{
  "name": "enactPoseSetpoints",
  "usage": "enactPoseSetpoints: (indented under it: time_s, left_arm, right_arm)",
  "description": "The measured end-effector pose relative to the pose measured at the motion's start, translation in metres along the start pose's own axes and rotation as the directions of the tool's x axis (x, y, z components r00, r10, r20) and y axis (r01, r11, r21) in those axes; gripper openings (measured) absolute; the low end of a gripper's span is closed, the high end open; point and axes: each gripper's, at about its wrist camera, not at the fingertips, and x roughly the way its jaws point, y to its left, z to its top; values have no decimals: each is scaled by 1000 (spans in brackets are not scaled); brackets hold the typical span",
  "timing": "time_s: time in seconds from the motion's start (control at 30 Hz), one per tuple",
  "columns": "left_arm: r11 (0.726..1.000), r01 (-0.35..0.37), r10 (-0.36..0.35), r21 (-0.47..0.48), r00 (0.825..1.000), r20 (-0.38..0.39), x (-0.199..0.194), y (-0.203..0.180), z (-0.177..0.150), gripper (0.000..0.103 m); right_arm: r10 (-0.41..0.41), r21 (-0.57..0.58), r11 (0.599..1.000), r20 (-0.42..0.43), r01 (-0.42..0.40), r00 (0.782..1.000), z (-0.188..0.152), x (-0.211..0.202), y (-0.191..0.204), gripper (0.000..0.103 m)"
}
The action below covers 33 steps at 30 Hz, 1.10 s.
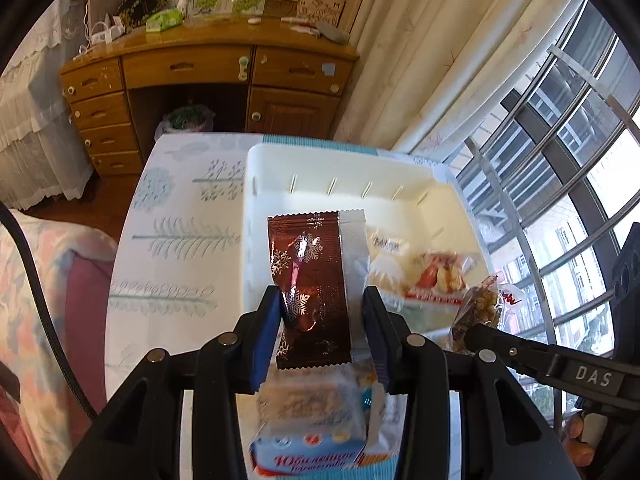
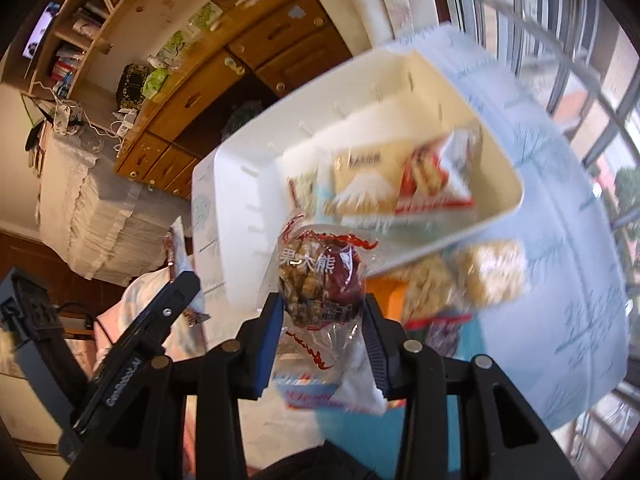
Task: Organize snacks
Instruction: 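Carry both packets over the white tray and open both grippers to drop them, then withdraw both grippers from the tray toward the blue biscuit pack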
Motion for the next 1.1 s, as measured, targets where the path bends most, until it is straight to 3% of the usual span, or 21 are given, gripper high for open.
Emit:
enactPoseSetpoints:
  time_s: [0.2, 0.23, 0.33, 0.37, 0.67, 1.1]
  left_arm:
    - [1000, -7, 7, -2, 999, 32, 14, -13, 5, 40]
    - [1000, -11, 11, 0, 1000, 29, 16, -15, 5, 43]
    - [999, -35, 35, 10, 999, 5, 21, -19, 5, 76]
    - [999, -42, 42, 13, 999, 5, 21, -20, 4, 78]
    - [999, -47, 47, 17, 999, -12, 8, -13, -2, 79]
    - [996, 17, -14, 90, 999, -31, -39, 14, -23, 83]
  right_arm:
    - [-12, -53, 999, 47, 15, 999, 16, 5, -9, 40]
    - [-13, -56, 998, 49, 16, 999, 17, 6, -9, 40]
    - [-15, -66, 998, 59, 19, 998, 19, 8, -11, 41]
    - [-10, -69, 998, 58, 14, 998, 20, 8, -12, 42]
    - [-32, -66, 997, 93, 38, 995, 11, -6, -7, 45]
    - [-103, 25, 995, 173, 100, 979, -47, -37, 16, 46]
